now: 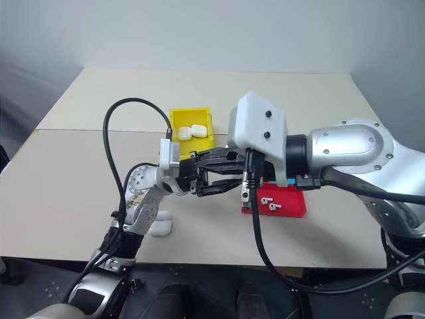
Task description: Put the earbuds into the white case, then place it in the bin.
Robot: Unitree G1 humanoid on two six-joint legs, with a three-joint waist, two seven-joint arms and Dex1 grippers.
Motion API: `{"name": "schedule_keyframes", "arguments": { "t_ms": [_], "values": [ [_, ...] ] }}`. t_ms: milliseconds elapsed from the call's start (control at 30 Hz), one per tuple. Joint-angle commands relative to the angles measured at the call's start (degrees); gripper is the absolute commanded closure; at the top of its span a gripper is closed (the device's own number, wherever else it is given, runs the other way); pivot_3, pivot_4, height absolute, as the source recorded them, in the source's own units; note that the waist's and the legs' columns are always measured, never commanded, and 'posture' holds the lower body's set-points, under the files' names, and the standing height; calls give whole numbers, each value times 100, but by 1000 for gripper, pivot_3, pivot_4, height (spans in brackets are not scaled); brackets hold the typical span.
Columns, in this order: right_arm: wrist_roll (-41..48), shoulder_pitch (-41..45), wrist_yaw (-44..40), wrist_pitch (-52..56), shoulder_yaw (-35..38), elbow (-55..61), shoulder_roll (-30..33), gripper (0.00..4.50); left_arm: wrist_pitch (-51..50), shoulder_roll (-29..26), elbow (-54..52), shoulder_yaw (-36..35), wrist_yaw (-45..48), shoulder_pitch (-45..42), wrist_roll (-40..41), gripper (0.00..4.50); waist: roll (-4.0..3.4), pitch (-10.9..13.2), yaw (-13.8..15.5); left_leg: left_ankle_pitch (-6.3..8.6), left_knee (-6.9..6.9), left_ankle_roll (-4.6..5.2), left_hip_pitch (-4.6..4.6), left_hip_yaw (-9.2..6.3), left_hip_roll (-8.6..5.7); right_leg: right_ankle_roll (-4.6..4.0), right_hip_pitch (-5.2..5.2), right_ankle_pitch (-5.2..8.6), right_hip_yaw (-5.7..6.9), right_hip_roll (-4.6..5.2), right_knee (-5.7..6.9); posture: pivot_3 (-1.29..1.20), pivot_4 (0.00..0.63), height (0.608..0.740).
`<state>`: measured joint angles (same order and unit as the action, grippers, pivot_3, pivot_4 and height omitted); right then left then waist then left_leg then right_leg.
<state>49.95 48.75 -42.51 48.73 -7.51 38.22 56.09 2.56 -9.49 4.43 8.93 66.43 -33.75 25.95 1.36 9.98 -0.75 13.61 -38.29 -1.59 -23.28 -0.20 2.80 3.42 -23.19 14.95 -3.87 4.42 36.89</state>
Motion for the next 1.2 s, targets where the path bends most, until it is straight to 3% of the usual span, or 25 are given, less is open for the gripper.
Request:
{"name": "schedule_keyframes", "arguments": {
  "t_ms": [33, 400, 600, 733, 833, 933, 1033, 1100, 1200],
  "values": [
    [-579, -137, -152, -100, -91, 91, 190, 4468, 56, -101, -280, -110, 84, 22, 157, 1702, 0, 0, 0, 0, 0, 0, 0, 0, 0, 0, -1, 0, 0, 0, 2, 0, 150, 740],
    [-972, -338, -507, -174, 175, 5, 168, 4468, 40, -219, -327, -168, 61, 103, 224, 1702, -1, 0, -3, 0, -2, 0, 0, 0, 0, 0, 0, 0, 0, 0, 3, 0, 150, 740],
    [292, -224, 76, -33, 1705, -357, -485, 4468, -109, -128, -567, -346, -307, 152, 375, 1702, 0, 0, -3, 0, -3, 0, 1, 0, 0, 0, 2, -1, 0, 1, 5, 0, 150, 740],
    [602, -555, 959, 55, 2550, -368, -723, 4468, -594, 50, -1133, -611, -1801, 70, 49, 1702, 2, 0, 18, 1, -3, 1, -1, -2, 0, 0, 2, -1, 1, 1, 4, 0, 150, 740],
    [489, -1089, 1642, 171, 2669, -117, -864, 4468, -934, 198, -1231, -678, -3441, -298, -1050, 1702, 11, -5, 46, 1, -4, 1, 1, -5, 0, 3, 8, -2, 2, 2, 3, 0, 150, 740],
    [555, -1643, 1977, 161, 2624, 137, -1063, 4468, -2866, 198, -884, -586, -5084, -1242, -2141, 1702, 15, -2, 75, 0, -11, 2, 0, -7, -5, 5, 7, -4, 1, 1, 11, 0, 150, 740],
    [336, -1937, 1978, 53, 2365, 246, -1075, 4468, -3186, 296, -397, -425, -5865, -1623, -2806, 1702, 11, -5, 42, 1, -9, 3, -2, -9, -10, 10, 7, -4, 0, 3, 3, 0, 150, 740],
    [189, -1977, 1943, 3, 2214, 180, -1069, 4468, -4031, 613, -178, -533, -6422, -1876, -2946, 1702, 12, -4, 19, 2, -4, 5, -2, -7, -9, 10, 7, -4, 0, 2, -8, 0, 150, 740],
    [4, -1953, 1900, -16, 2060, 43, -1084, 4468, -4378, 749, -140, -318, -6592, -1845, -3188, 1702, 14, -3, 10, 2, -5, 5, -12, -8, -9, 9, -3, -4, 1, 2, -5, 0, 150, 740]
  ]
}}
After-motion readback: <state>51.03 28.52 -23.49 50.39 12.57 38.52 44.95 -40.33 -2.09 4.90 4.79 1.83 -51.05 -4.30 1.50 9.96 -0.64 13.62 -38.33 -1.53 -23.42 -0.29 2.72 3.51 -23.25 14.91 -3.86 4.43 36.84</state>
